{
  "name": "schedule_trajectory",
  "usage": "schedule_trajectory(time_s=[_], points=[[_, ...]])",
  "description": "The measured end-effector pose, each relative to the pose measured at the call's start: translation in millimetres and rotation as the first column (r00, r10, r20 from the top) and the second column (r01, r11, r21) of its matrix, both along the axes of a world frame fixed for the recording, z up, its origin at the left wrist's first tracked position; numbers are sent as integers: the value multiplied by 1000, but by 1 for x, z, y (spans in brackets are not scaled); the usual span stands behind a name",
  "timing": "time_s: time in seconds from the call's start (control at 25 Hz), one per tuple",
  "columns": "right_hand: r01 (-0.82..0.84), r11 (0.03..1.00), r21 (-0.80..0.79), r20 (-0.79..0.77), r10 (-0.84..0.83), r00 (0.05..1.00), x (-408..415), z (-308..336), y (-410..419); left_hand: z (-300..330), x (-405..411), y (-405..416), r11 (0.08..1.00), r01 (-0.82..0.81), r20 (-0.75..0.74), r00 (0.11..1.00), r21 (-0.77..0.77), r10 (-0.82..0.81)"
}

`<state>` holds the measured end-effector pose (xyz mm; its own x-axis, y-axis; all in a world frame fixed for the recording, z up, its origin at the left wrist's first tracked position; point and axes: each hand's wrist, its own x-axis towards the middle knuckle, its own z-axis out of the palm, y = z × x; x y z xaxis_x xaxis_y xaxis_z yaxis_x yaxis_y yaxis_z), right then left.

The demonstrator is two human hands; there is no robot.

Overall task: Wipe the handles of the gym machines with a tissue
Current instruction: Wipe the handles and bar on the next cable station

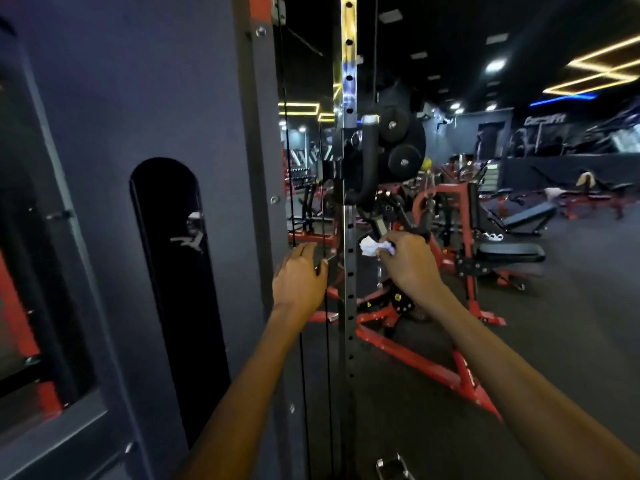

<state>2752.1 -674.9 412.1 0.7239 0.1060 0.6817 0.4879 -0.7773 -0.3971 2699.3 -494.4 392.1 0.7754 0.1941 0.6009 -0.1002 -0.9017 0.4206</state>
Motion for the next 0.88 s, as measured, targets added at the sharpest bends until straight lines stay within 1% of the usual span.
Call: schedule_trajectory(time_s=[0.12,0.2,0.28,0.36,0.48,0.56,0.6,0.64,0.72,0.8,0.88], points=[[21,999,46,147,-27,989,66,31,10,27,81,13,999,53,54,997,-7,-52],[14,992,129,268,-48,962,99,53,14,43,129,16,994,104,108,989,-36,-99],[-13,980,200,365,-62,929,121,75,17,58,174,19,984,168,185,971,-58,-155],[-52,971,233,471,-66,880,140,97,18,73,216,21,972,225,297,935,-69,-195],[-62,978,199,641,-82,763,176,137,18,99,276,20,973,224,432,883,-45,-183],[-34,993,114,714,-58,698,200,160,22,119,310,15,976,219,470,862,-8,-190],[-28,997,77,727,-37,686,204,163,23,126,319,13,974,225,483,853,-3,-195],[-11,998,63,740,-39,671,209,160,26,131,332,11,971,238,494,844,4,-209],[9,999,50,755,-44,655,212,133,31,136,359,10,956,292,506,823,16,-260],[20,1000,7,725,-19,689,208,88,29,135,385,10,918,395,516,778,39,-357],[48,997,-58,683,5,731,194,53,26,130,404,9,859,510,535,713,48,-453]])
